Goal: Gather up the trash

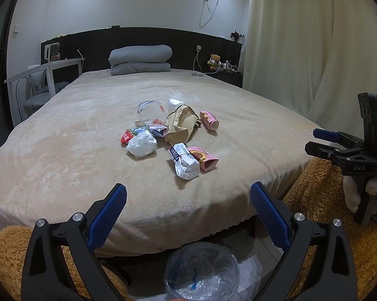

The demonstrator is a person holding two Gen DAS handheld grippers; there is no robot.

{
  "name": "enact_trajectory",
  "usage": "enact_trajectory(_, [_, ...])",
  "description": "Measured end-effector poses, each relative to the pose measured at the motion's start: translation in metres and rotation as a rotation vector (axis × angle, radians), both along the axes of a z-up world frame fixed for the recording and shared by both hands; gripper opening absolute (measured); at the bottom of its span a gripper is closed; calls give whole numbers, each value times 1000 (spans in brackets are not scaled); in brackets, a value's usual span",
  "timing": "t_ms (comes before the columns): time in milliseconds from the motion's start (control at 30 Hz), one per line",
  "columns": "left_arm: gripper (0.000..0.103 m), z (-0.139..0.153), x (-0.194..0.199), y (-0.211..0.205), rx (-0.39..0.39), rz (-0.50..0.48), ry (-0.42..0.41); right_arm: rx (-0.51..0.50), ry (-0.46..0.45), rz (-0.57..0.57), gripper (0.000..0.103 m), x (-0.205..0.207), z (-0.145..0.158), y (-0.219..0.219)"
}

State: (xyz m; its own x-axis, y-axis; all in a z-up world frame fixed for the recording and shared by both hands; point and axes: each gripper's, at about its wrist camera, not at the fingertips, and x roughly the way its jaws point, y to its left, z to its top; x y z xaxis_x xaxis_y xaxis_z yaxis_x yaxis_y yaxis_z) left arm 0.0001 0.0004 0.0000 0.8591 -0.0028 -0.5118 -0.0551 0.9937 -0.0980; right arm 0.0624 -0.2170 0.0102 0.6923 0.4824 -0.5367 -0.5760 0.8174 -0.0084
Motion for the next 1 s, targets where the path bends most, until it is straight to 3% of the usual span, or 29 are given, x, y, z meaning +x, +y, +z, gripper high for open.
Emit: enact_trajectory(1000, [97, 0, -1, 3, 5, -1, 0, -3, -3, 1, 99, 0, 0, 2])
